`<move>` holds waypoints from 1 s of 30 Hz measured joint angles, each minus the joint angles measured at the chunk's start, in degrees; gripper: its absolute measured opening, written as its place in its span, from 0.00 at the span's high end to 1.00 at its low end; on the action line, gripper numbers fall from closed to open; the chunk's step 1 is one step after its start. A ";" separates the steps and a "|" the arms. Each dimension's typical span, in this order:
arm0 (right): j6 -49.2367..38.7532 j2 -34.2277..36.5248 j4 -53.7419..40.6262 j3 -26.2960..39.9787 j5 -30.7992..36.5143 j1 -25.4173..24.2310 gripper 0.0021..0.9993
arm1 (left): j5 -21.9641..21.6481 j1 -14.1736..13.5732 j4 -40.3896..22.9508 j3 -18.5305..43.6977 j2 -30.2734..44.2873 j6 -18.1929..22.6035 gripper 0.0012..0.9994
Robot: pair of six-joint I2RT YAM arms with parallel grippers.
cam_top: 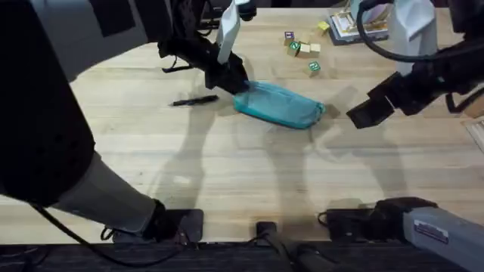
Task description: Unzip the bag, pick up the pens from the table one at a time and place them inside, then zip the bag closed.
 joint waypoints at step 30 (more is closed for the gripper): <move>-13.69 3.87 6.33 0.00 -16.40 -0.01 0.00 | 0.00 0.00 0.00 0.00 0.00 0.00 0.96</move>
